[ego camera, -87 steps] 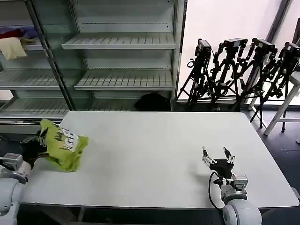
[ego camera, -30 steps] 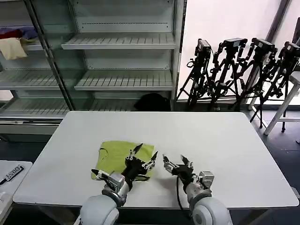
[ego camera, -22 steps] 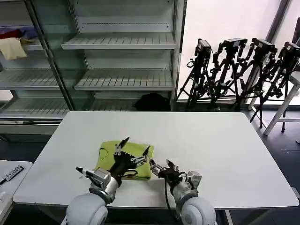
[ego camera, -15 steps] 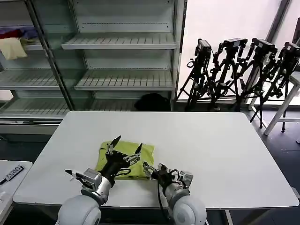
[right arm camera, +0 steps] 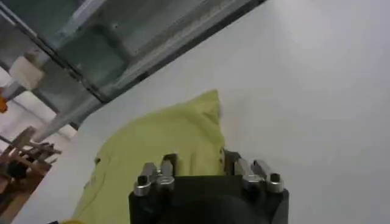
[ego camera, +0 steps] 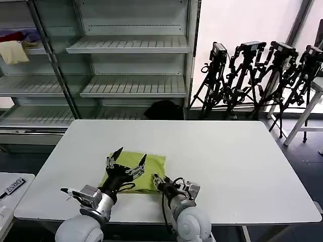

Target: Fold and organize the clothes.

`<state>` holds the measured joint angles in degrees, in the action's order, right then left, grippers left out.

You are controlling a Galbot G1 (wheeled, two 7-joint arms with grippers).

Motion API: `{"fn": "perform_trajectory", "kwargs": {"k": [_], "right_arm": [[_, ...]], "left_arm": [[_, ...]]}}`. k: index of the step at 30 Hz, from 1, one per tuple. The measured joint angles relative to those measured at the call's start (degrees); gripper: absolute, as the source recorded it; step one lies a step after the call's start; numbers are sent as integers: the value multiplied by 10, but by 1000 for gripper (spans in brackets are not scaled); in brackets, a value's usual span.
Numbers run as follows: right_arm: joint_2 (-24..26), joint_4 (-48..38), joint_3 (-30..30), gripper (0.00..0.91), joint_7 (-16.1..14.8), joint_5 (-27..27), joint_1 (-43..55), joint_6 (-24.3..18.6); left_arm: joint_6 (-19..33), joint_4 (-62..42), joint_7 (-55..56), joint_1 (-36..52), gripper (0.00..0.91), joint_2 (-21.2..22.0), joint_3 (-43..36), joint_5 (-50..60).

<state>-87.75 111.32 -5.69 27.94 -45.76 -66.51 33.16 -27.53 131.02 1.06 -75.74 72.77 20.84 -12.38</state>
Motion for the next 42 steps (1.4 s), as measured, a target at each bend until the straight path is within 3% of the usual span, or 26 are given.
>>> {"fn": "perform_trajectory", "kwargs": {"k": [20, 38, 39, 40, 42], "right_arm": [[19, 22, -39, 0, 17, -20, 8, 3], [73, 77, -122, 0, -6, -40, -34, 3], [74, 78, -124, 312, -7, -39, -37, 3], [74, 78, -126, 907, -8, -38, -40, 3], [75, 79, -129, 907, -10, -34, -43, 2]], "left_arm": [[17, -10, 1, -15, 907, 16, 4, 14], [24, -19, 0, -21, 907, 23, -6, 27], [24, -19, 0, -22, 907, 23, -6, 27], [25, -19, 0, -23, 907, 23, -6, 28], [26, -19, 0, -25, 907, 23, -6, 28]]}}
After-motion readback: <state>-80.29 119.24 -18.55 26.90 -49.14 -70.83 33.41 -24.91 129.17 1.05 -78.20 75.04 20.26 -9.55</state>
